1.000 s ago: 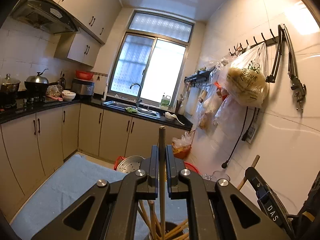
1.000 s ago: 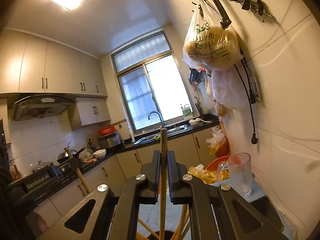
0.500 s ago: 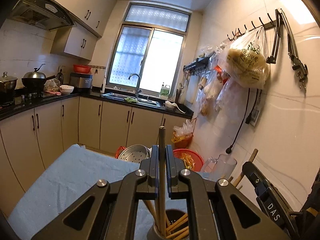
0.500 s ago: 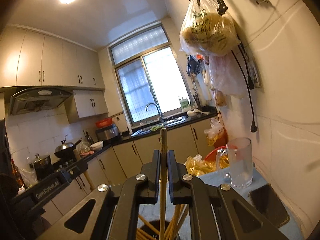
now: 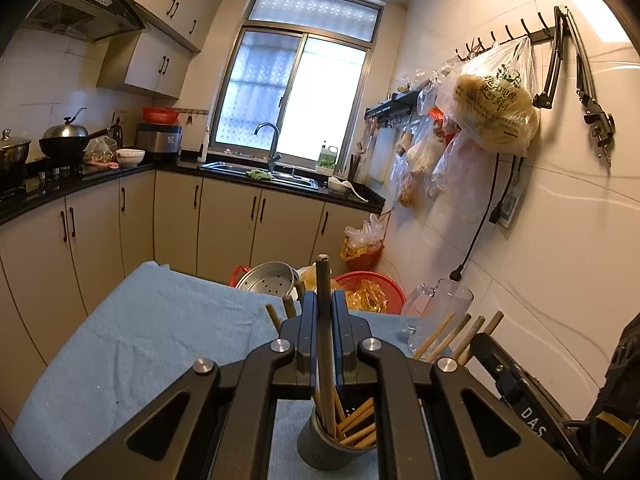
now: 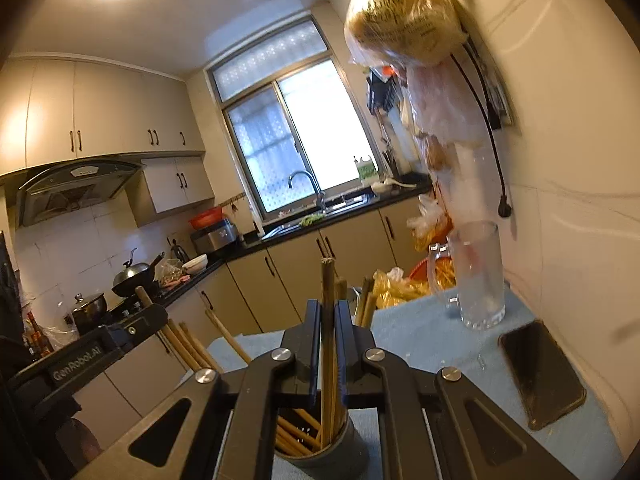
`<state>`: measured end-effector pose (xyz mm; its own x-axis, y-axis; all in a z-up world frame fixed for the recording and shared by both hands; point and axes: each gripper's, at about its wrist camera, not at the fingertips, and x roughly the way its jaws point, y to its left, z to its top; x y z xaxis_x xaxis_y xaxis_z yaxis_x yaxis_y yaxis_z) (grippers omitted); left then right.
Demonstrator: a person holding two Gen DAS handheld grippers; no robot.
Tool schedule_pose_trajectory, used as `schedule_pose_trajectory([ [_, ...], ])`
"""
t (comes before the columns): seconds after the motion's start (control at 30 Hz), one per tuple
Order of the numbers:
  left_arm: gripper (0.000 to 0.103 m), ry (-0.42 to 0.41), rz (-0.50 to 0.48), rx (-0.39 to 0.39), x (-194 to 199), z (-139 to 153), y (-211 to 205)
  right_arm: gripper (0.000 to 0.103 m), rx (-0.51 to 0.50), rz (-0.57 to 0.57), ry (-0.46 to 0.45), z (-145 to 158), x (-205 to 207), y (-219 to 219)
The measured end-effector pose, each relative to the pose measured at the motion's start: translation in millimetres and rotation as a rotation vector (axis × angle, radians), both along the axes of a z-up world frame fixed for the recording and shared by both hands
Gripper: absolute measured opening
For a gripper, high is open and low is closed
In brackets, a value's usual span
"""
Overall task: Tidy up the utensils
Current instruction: 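Lower both chopsticks tip-first into the black cup, then open both grippers and pull back from the cup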
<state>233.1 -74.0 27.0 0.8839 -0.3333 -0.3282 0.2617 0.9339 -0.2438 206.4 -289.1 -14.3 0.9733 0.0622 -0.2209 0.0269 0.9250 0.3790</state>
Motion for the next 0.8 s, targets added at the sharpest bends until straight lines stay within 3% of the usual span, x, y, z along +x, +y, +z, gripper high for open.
schedule_pose_trajectory([
  [0.4,0.011,0.09,-0.043,-0.027,-5,-4,11,0.012,0.032,0.013,0.063,-6,-7,-7],
  [0.47,0.019,0.095,-0.035,-0.018,-12,-2,13,0.017,0.037,0.01,0.066,-4,-15,-9],
  [0.5,0.028,0.096,-0.037,-0.017,-16,-1,16,0.017,0.04,0.011,0.066,-2,-18,-8],
  [0.57,0.037,0.1,-0.028,-0.011,-30,2,22,0.019,0.042,0.02,0.073,-1,-28,-8],
  [0.73,0.045,0.13,0.008,0.066,-68,1,38,0.031,0.051,0.041,0.122,2,-63,-5],
  [0.8,0.049,0.149,0.033,0.105,-85,-2,46,0.043,0.038,0.052,0.144,3,-79,-1],
])
